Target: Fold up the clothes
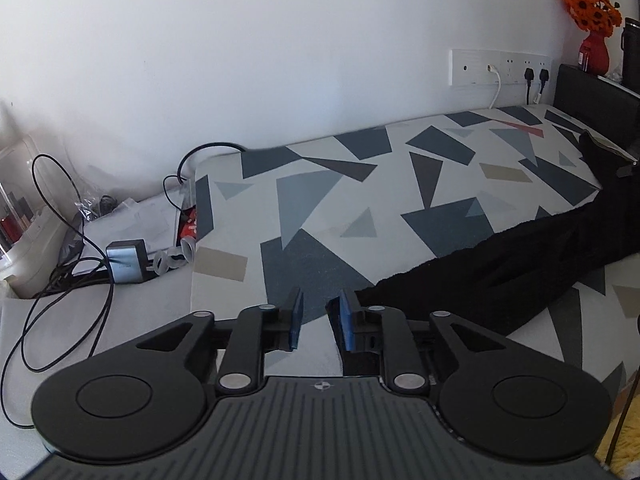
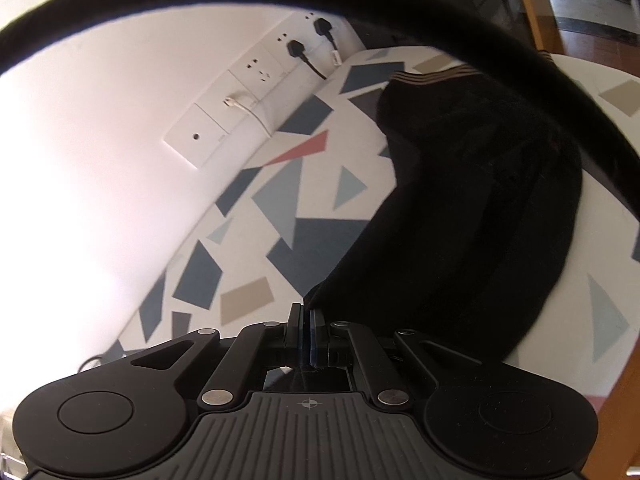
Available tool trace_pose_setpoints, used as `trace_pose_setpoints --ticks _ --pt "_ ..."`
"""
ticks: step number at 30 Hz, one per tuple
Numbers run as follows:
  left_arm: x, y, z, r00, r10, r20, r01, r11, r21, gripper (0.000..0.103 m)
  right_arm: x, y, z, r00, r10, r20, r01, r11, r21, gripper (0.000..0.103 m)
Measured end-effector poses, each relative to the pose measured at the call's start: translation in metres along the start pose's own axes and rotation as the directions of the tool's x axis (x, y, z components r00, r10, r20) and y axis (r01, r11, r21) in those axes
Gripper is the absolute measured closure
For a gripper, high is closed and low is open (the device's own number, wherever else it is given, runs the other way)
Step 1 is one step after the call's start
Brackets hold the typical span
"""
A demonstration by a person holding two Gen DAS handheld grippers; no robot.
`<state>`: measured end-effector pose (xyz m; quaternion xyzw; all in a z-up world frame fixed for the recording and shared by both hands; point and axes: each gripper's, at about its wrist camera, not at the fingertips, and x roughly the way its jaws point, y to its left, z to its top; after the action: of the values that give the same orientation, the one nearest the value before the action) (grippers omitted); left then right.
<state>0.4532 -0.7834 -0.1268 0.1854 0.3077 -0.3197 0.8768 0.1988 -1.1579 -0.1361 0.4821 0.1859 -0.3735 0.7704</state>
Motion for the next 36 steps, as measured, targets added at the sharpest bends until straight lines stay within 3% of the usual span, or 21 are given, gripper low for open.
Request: trace_pose_setpoints --ticks 3,6,10,15,19,22,28,36 --pt "0.001 -0.005 -0.004 1.000 -0.020 0.022 0.019 0.999 0.043 0.045 0.001 -0.004 -0.002 1.000 -0.010 -0.008 0.010 1.000 0.008 0.100" --pt "0.001 -0.015 -0.010 0.999 -0.030 0.045 0.024 0.991 0.129 0.039 0.004 -0.009 -0.003 1.000 -0.016 -0.015 0.016 1.000 0.015 0.100" --pt "0.006 -0.029 -0.022 0.998 -0.055 0.028 0.047 0.972 0.228 0.037 0.008 -0.012 0.000 0.999 -0.004 -0.033 0.005 1.000 0.024 0.100" --pt "0.022 -0.042 -0.027 0.993 -0.115 -0.042 0.121 0.961 0.248 0.034 0.016 -0.011 0.004 0.998 0.012 -0.063 -0.011 1.000 0.023 0.100" --pt "0.046 -0.056 -0.031 0.991 -0.103 -0.083 0.123 0.946 0.301 0.033 0.021 -0.012 0.007 0.996 0.002 -0.086 -0.001 1.000 0.004 0.100" --pt "0.060 -0.062 -0.026 0.992 -0.091 -0.082 0.112 0.943 0.315 0.033 0.022 -0.014 0.011 0.996 -0.005 -0.092 0.005 1.000 -0.004 0.100" --pt "0.086 -0.080 -0.010 0.987 -0.129 -0.099 0.156 0.920 0.359 0.032 0.019 -0.025 0.020 0.995 0.003 -0.098 -0.001 1.000 0.013 0.100" --pt "0.077 -0.099 -0.009 0.984 -0.160 -0.082 0.180 0.877 0.446 0.032 0.020 -0.032 0.025 0.993 0.028 -0.114 -0.024 0.999 0.033 0.100"
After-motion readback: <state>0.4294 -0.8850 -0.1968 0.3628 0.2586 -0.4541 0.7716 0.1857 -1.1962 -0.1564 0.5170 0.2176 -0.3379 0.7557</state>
